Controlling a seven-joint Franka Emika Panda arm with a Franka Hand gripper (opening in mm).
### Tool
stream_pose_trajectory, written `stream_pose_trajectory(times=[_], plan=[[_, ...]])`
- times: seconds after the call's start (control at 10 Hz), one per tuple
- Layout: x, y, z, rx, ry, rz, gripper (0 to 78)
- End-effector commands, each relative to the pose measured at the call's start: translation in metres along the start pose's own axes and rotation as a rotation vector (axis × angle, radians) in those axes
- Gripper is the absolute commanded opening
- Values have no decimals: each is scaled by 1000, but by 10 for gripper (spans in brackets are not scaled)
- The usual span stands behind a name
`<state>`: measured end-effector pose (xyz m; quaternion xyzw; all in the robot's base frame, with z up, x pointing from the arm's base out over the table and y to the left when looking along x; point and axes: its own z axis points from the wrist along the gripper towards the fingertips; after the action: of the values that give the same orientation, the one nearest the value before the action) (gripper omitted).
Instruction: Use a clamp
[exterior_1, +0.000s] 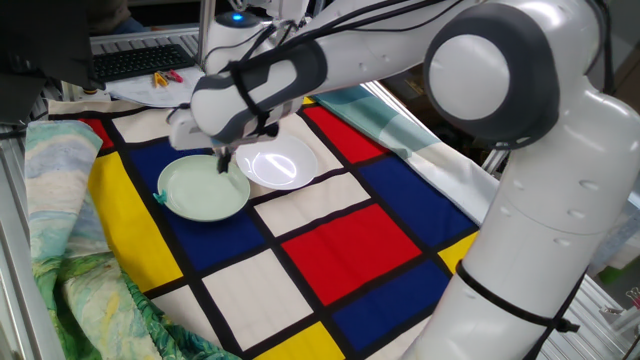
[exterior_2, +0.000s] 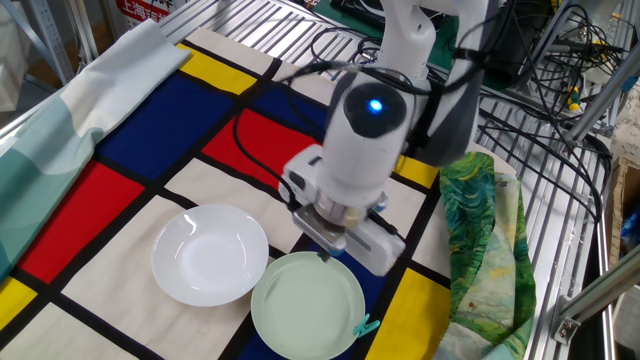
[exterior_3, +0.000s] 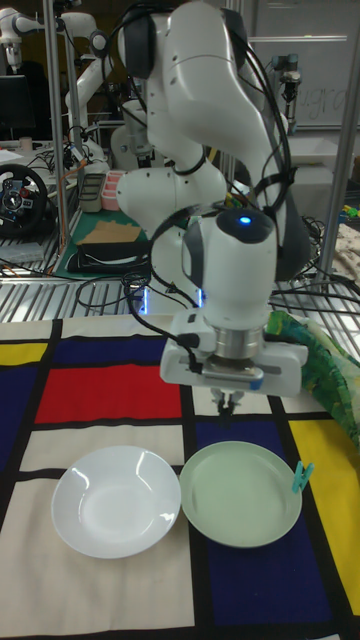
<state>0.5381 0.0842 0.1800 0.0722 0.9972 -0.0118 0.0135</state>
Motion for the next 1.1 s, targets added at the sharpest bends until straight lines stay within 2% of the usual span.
stream_pose_trajectory(times=[0.1,0.3,0.4,0.9,1.1], plan=[[-14,-77,-21,7,3,-186,11],[-16,-85,-20,6,1,-210,11],[-16,-87,-20,7,14,-224,11],[-16,-87,-21,-4,21,-278,11],[-16,-87,-21,-3,19,-272,11]])
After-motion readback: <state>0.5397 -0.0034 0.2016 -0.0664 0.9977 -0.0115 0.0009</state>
